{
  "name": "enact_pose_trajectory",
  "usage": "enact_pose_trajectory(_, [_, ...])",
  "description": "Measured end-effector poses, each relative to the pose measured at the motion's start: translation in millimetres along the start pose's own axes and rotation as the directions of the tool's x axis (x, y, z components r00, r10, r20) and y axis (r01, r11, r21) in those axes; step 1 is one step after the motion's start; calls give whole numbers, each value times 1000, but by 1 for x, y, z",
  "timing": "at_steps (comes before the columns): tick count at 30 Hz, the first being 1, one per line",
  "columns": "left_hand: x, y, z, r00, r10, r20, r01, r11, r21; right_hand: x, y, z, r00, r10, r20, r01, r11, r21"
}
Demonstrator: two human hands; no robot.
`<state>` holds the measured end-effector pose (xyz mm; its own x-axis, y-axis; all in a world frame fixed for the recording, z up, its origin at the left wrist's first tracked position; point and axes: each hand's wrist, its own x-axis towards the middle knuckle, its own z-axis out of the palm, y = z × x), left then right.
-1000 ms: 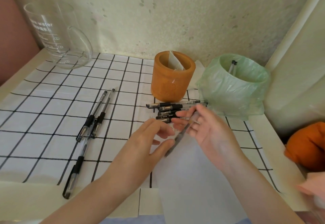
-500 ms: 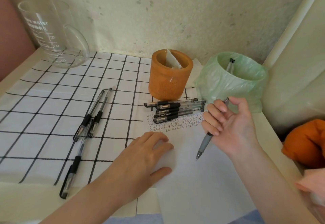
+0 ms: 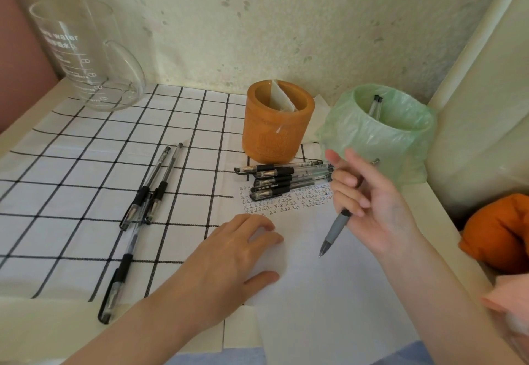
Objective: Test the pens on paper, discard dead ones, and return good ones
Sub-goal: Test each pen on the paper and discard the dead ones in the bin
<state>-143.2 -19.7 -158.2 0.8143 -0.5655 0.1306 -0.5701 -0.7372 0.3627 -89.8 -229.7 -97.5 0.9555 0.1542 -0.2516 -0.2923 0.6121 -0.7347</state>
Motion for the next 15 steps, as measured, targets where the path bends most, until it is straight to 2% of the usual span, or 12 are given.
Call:
enact_pose_trajectory(3, [0,-1,1,1000,7,-13,-7,1000,7,2,0,-2,999,1,-34,-1,1000,8])
enact_pose_trajectory(8, [0,-1,1,1000,7,-24,-7,1000,19,5,-3,-10,997,-4,-82,-17,968,-249])
enact_pose_trajectory(11, [0,-1,2,1000,11,-23,-11,1000,23,6,-2,-10,992,-73,-105,33,939,-342])
enact_pose_trajectory(15, [0,-1,2,1000,7,-15,-7,1000,12,12,3,-18,972,-182,-146,76,840,-537])
